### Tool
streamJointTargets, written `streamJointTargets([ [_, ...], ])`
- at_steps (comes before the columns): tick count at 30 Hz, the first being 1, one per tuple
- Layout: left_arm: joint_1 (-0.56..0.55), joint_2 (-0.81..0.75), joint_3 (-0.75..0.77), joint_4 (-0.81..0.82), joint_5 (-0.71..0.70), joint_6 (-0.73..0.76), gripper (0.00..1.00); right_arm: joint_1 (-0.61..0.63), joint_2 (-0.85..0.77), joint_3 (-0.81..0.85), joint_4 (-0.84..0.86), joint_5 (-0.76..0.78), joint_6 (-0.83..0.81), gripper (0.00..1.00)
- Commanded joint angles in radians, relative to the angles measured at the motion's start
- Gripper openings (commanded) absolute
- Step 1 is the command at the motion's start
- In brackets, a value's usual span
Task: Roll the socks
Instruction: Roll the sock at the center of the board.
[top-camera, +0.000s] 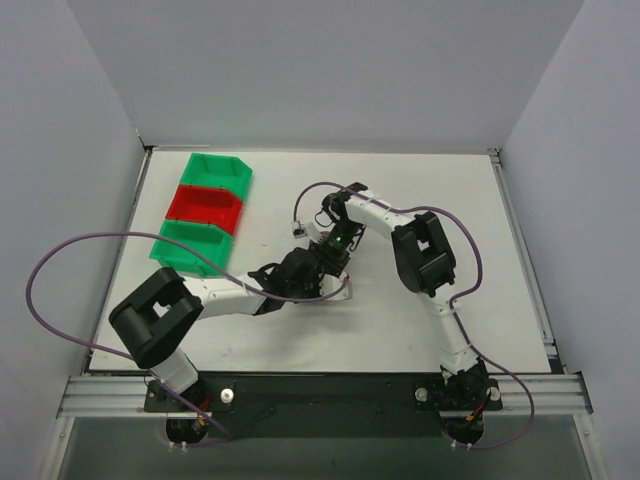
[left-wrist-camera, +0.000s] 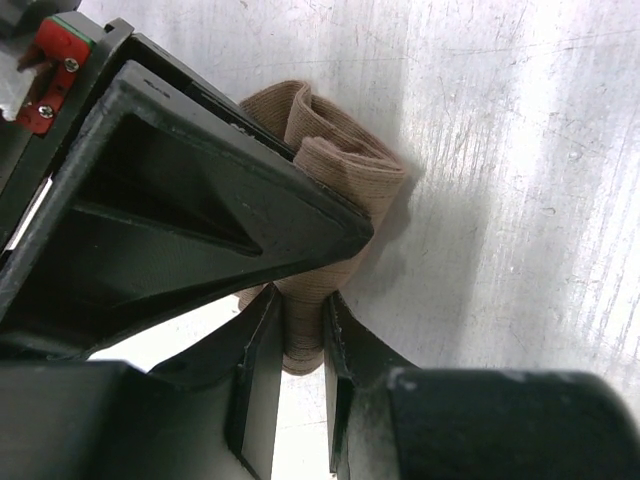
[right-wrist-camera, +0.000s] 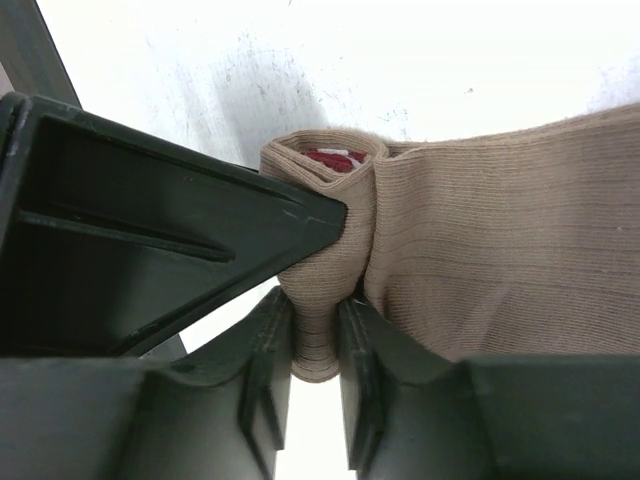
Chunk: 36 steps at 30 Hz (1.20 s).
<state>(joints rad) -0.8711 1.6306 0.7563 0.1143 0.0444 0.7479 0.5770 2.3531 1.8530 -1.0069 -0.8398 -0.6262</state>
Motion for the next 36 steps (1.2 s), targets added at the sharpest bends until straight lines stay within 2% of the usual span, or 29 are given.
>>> streamJointTargets([
  [1,-0.014,0.026,0.037,-0.093,-0.008,0.008,0.00,-0.023,-0.034,-0.003,-0.036,-0.004,0.000,0.31],
  [9,-0.014,0.069,0.077,-0.180,-0.015,0.005,0.00,-0.060,-0.107,0.012,-0.032,0.034,0.026,0.57],
  [14,-0.014,0.083,0.087,-0.192,-0.024,0.005,0.00,-0.115,-0.190,-0.001,-0.024,0.070,0.059,0.65],
  [20,-0.012,0.109,0.112,-0.218,-0.031,-0.007,0.00,-0.192,-0.331,-0.087,0.034,0.117,0.079,0.66],
  [28,-0.006,0.175,0.237,-0.349,-0.005,-0.058,0.00,-0.353,-0.491,-0.336,0.287,0.171,0.164,0.66],
  [36,0.004,0.253,0.360,-0.438,0.066,-0.166,0.00,-0.405,-0.577,-0.471,0.490,0.173,0.240,0.66],
])
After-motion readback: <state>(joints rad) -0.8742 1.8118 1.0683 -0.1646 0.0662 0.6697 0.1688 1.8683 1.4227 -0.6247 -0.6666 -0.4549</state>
